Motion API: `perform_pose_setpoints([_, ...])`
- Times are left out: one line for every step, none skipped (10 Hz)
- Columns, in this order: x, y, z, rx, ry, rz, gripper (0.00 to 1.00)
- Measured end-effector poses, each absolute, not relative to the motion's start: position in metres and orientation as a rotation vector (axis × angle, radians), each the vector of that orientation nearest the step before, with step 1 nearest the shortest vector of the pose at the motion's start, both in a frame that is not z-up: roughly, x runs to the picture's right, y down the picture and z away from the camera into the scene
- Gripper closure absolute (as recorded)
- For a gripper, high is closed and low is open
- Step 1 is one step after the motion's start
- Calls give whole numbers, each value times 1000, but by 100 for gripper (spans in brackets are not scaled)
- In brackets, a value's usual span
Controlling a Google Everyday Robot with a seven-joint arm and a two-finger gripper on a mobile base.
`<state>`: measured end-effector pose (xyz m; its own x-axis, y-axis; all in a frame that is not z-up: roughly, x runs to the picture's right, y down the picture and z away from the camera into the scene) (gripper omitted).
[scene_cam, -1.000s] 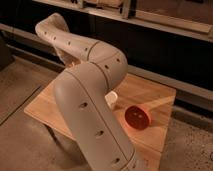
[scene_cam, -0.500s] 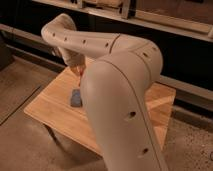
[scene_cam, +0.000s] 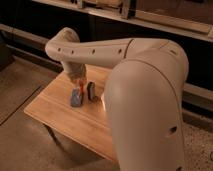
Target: Place the pepper on the white sponge
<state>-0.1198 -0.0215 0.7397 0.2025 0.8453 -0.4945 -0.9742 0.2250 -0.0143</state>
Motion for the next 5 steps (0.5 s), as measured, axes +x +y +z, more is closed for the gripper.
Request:
perform_pose_setpoints([-123,-13,743,-368,429,1302,100])
perform_pose_setpoints([-129,-5,745,-378,428,1295,100])
perform_pose_setpoints([-138,2,747,-391,423,1285,100])
perform_pose_setpoints([-148,9,749,-399,419,1270,100])
perform_pose_setpoints([-156,16,751,-403,419,1255,100])
